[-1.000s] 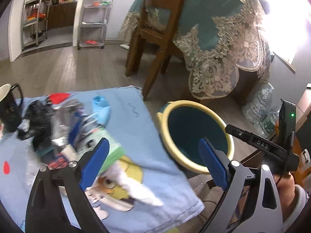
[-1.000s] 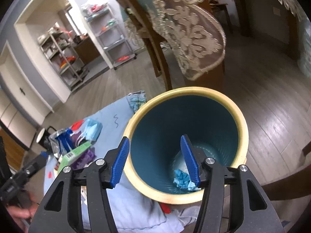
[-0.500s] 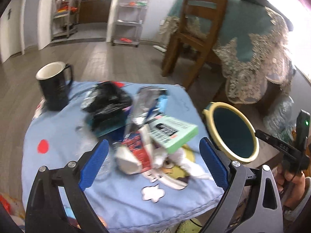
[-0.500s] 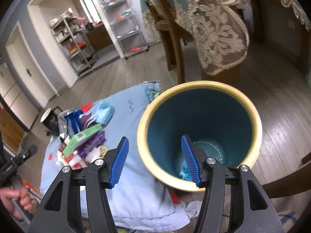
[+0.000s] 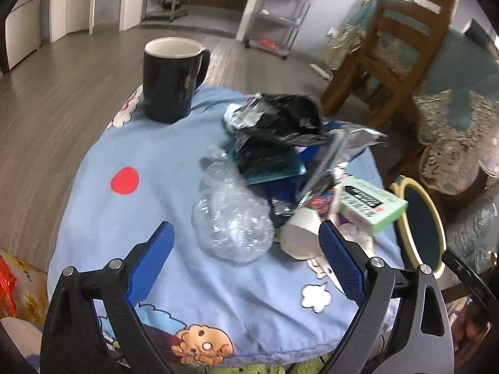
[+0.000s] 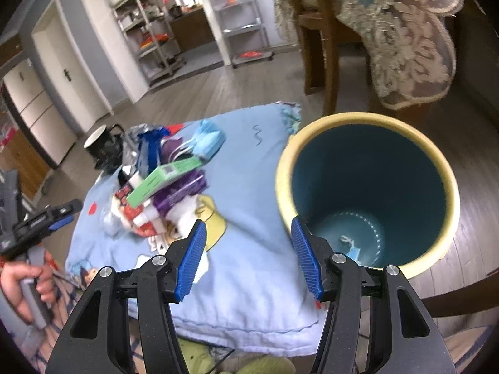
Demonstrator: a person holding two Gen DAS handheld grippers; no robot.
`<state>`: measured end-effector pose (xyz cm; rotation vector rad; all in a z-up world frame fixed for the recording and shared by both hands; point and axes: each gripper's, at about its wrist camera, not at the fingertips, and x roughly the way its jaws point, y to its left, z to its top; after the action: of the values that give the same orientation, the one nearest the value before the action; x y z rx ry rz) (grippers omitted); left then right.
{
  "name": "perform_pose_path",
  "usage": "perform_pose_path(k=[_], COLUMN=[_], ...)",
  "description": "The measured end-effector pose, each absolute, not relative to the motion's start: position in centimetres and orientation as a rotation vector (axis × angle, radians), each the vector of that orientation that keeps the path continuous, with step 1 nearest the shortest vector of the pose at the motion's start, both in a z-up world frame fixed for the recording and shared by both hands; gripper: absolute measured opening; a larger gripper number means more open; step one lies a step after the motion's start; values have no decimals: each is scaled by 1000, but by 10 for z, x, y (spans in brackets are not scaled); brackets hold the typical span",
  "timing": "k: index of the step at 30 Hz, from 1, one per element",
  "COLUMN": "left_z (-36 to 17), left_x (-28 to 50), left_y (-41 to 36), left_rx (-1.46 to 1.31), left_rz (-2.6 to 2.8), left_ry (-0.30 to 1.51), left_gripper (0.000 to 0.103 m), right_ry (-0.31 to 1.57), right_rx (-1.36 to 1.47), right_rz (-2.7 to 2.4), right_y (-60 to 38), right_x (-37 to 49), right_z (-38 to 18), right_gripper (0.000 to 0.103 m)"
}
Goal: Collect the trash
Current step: 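Grasp the clear plastic bag with the left gripper while the right grasps the white tissue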
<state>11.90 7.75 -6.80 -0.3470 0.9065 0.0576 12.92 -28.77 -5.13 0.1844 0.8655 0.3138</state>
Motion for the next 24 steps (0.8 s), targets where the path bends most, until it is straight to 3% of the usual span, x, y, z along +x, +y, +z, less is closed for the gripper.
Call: perform_pose_path(k=[4, 13, 15, 18, 20, 24], left_z=[-78, -122, -127, -128, -126, -116], left_x=[139, 178, 179, 179, 177, 168], left_y=[80, 95, 96, 94, 95, 95], left_rx=[-318, -349, -360, -338, -330, -339], left_rz=[69, 91, 79, 72, 85, 99], left_ry=[922, 1051, 1067, 1080, 1068, 1036], left_gripper=[91, 63, 52, 27, 17, 12], right_ry=[892, 924, 934, 946, 954, 971], right_rx=[167, 125, 121, 108, 100, 91], right_rz=[338, 382, 391, 404, 415, 438], right_y=[-278, -252, -247, -239, -233, -219], right_x=[128, 128, 128, 130, 133, 141], right_z=[-56, -61, -63, -66, -67, -72], right_gripper=[58, 58, 58, 58, 58, 58])
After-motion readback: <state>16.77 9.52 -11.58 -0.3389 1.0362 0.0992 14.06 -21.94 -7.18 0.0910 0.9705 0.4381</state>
